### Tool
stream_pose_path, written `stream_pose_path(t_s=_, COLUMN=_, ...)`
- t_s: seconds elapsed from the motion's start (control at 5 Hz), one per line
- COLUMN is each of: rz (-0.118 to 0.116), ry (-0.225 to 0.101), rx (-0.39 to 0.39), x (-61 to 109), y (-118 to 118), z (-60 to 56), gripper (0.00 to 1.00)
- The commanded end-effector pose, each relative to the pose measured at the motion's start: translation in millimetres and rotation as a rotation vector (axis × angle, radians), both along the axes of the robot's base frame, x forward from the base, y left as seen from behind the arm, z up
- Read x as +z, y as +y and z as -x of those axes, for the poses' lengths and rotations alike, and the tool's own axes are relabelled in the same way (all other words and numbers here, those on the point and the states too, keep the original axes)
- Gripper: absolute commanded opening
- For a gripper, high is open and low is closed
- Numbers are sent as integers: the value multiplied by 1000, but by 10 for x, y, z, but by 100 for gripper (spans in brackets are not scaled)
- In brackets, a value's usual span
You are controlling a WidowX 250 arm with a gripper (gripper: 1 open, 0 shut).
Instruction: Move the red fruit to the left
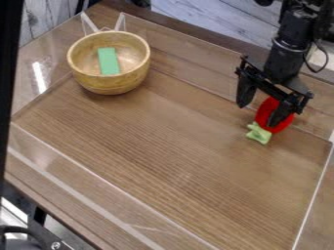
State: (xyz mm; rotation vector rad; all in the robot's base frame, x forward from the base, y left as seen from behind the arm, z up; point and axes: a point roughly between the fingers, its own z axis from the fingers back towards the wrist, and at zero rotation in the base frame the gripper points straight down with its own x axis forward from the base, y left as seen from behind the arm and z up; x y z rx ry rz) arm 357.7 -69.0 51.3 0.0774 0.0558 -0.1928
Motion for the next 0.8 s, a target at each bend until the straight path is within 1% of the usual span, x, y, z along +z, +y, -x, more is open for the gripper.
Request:
stream_pose_path(t_s=0.0, rz=18, ry=-72, rx=-29, x=99, y=-2, z=-90, gripper=0)
stream_pose_path(t_s=0.2, rz=46, ry=-107, rx=-65, x=349, y=76, z=-49, gripper=0)
stream_pose_path(t_s=0.4, rz=77, ry=-163, rx=-87, x=685, y=193, z=-2, gripper=0)
stream_pose_path(t_s=0.6, rz=92, ry=-189, rx=-64, x=646, y=455, z=-60, gripper=0)
